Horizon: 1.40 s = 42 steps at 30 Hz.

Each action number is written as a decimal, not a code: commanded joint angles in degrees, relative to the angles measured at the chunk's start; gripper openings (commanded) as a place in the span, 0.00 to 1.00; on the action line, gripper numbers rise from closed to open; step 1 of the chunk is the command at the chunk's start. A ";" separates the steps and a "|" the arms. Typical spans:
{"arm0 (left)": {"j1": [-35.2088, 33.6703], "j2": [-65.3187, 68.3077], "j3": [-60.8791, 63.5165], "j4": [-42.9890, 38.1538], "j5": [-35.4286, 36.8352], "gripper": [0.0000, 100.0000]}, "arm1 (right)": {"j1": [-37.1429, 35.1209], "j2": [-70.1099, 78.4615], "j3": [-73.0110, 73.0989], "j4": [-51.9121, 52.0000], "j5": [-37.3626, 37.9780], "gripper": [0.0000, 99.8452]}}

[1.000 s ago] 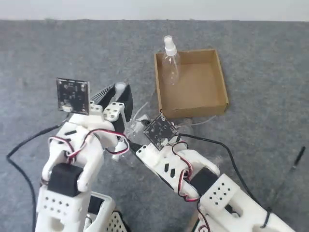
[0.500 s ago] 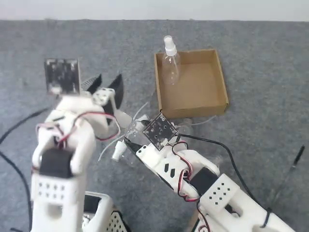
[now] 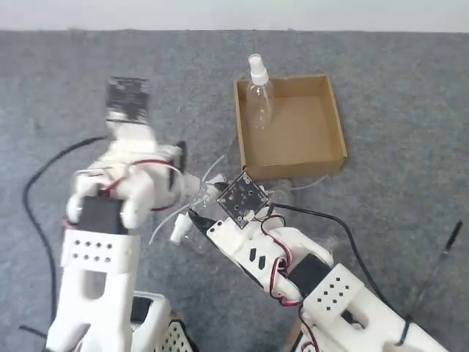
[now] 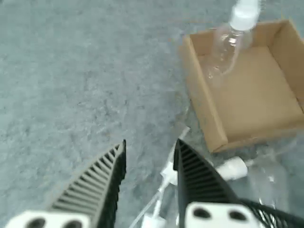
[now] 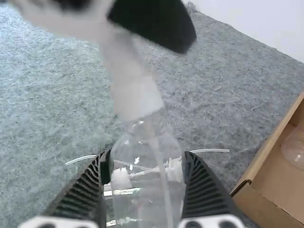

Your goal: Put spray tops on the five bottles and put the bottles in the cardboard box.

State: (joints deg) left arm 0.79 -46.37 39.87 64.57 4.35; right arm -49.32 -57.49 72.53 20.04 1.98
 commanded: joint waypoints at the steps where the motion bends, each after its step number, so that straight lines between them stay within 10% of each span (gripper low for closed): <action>1: 9.05 0.18 1.63 0.09 -1.67 0.15 | -0.31 -0.22 -0.88 -1.45 -0.70 0.01; 6: 12.04 -0.26 -0.13 0.44 -2.02 0.15 | -0.31 -0.13 -0.79 -1.45 -0.70 0.01; 16: -9.67 -0.26 -9.19 0.62 -3.52 0.15 | -0.31 -0.04 -0.79 -1.45 -0.70 0.01; 28: 8.09 0.09 7.96 -4.75 -5.27 0.15 | -0.31 0.13 -0.79 -1.45 -0.70 0.01; 42: -2.73 -0.26 -24.84 13.19 -5.19 0.15 | -0.31 0.13 -0.70 -1.45 -0.70 0.01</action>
State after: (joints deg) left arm -1.32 -46.46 26.24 71.96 -0.66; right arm -49.14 -57.41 72.62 20.04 1.80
